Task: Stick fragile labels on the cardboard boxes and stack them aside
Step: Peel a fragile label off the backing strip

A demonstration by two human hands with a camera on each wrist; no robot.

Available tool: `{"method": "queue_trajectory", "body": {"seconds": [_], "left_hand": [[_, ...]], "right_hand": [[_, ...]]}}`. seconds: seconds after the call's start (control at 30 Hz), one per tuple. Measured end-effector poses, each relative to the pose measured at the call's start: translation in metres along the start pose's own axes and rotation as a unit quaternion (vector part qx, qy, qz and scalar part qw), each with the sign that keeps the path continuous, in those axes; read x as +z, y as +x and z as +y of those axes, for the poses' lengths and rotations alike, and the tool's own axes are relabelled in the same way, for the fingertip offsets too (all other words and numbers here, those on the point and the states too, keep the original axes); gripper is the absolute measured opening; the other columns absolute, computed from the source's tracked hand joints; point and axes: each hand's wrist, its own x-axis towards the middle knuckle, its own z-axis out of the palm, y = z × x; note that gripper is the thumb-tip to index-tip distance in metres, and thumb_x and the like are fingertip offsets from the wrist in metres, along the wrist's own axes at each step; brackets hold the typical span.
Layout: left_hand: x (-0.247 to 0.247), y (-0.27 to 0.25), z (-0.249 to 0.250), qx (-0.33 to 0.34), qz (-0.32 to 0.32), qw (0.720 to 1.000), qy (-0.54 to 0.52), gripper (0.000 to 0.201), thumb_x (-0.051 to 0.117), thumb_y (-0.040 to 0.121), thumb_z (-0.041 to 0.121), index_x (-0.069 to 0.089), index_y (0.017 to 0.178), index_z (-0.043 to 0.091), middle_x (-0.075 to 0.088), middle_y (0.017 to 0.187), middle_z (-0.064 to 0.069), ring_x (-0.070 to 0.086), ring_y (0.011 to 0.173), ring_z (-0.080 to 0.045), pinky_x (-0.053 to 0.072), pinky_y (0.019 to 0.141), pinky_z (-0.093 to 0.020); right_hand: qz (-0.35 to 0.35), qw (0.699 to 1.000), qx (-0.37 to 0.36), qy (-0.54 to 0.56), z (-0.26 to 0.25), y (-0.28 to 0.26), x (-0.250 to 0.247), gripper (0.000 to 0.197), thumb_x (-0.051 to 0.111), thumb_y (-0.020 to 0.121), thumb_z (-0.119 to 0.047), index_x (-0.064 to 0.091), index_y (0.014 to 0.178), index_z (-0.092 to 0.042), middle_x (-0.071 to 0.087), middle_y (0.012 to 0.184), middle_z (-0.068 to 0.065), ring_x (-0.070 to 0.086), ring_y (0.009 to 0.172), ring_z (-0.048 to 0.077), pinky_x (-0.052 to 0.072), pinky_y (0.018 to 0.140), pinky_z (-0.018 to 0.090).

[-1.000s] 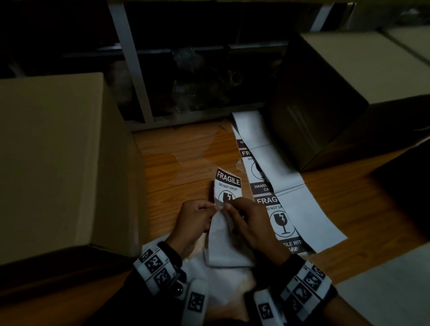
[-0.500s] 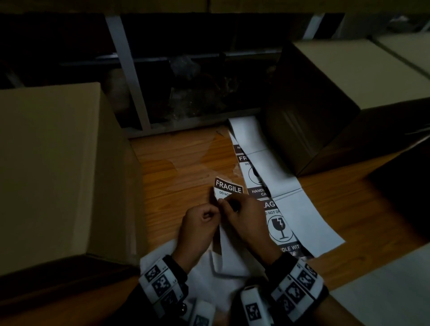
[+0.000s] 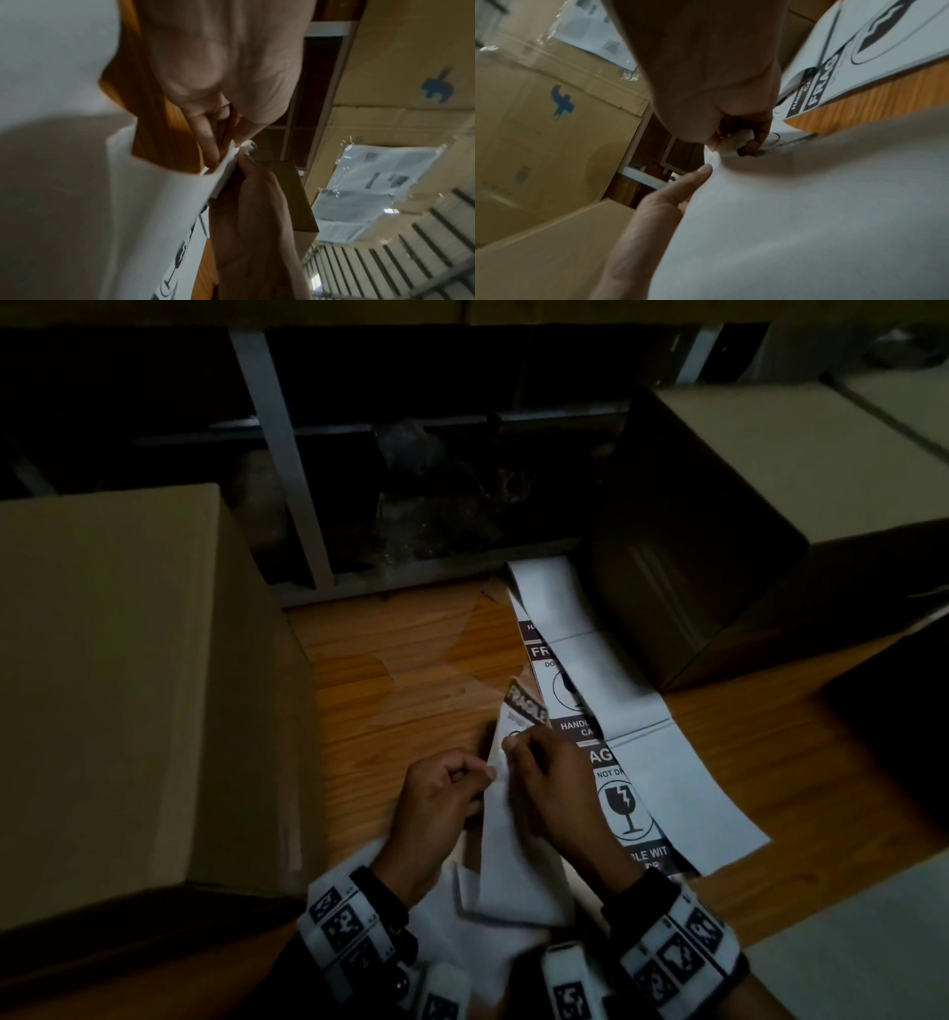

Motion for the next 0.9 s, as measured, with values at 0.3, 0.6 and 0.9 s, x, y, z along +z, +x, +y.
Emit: {"method": "queue_trajectory", "body": {"seconds": [0.3, 0.6, 0.9], "left_hand": [[-0.004, 0.000, 0.005, -0.002, -0.022, 1.000, -0.017, 0.016, 0.064, 0.091, 0.019, 0.069, 0.098, 0.006, 0.074, 0.094, -0.008, 0.071, 0.086, -0.021, 0.058, 0.073, -0.033], [0.001, 0.017, 0.017, 0.029, 0.002, 0.997, 0.066, 0.013, 0.061, 0.093, 0.007, 0.071, 0.086, 0.002, 0.072, 0.075, -0.008, 0.067, 0.064, -0.014, 0.052, 0.057, -0.022], [0.004, 0.009, 0.018, 0.004, 0.034, 0.999, -0.035, 0.012, 0.060, 0.092, 0.001, 0.068, 0.083, 0.000, 0.074, 0.077, -0.011, 0.071, 0.068, -0.017, 0.055, 0.060, -0.023]], "right_hand": [[0.008, 0.999, -0.026, -0.036, -0.004, -0.009, 0.000, 0.026, 0.055, 0.098, -0.018, 0.057, 0.073, -0.018, 0.053, 0.062, -0.008, 0.051, 0.057, 0.001, 0.034, 0.053, 0.017], [0.018, 0.991, -0.086, -0.103, -0.006, -0.007, -0.002, 0.021, 0.049, 0.095, -0.024, 0.055, 0.077, -0.016, 0.049, 0.068, -0.007, 0.044, 0.061, 0.009, 0.024, 0.054, 0.025], [0.027, 0.996, -0.060, -0.054, -0.003, -0.002, -0.002, 0.026, 0.049, 0.094, -0.029, 0.057, 0.073, -0.016, 0.052, 0.063, -0.009, 0.047, 0.057, 0.006, 0.034, 0.054, 0.025]]}}
